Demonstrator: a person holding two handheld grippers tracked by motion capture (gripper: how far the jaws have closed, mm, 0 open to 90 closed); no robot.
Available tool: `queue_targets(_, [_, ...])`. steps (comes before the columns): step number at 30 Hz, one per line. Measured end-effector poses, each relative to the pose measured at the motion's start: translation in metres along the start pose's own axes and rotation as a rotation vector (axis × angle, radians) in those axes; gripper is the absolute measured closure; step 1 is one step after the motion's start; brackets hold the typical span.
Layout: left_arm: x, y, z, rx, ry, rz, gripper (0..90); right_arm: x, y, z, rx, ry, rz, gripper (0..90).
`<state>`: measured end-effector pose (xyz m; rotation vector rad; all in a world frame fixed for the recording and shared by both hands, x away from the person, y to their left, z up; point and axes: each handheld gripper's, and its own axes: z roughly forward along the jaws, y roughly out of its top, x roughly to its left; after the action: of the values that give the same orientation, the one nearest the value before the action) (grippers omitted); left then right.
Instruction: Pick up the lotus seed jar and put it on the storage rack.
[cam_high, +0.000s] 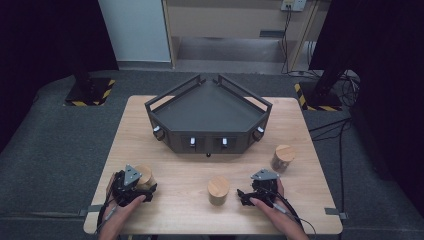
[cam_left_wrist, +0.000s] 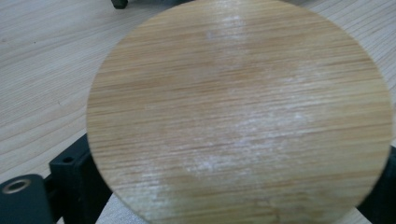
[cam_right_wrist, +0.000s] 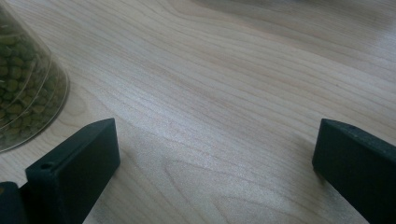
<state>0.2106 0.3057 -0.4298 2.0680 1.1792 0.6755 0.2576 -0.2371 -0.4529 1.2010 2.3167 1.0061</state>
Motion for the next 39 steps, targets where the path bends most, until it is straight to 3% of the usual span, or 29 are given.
queue_targets(12, [-0.001,-0.013,0.003,-0.041,-0.004,-0.008,21.1,0.0,0.0,0.0,-0.001,0.0,-0.002,0.7])
queue_targets(18, [0.001,-0.02,0.002,-0.069,-0.012,-0.025,22.8,0.0,0.0,0.0,-0.001,0.001,-0.002,0.7])
queue_targets(28, [-0.004,-0.016,-0.003,-0.098,-0.02,0.013,23.8,0.0,0.0,0.0,0.0,0.001,-0.002,0.7])
queue_targets(39, [0.003,-0.009,-0.004,-0.096,-0.064,0.048,24.1,0.0,0.0,0.0,0.0,0.001,-0.002,0.7])
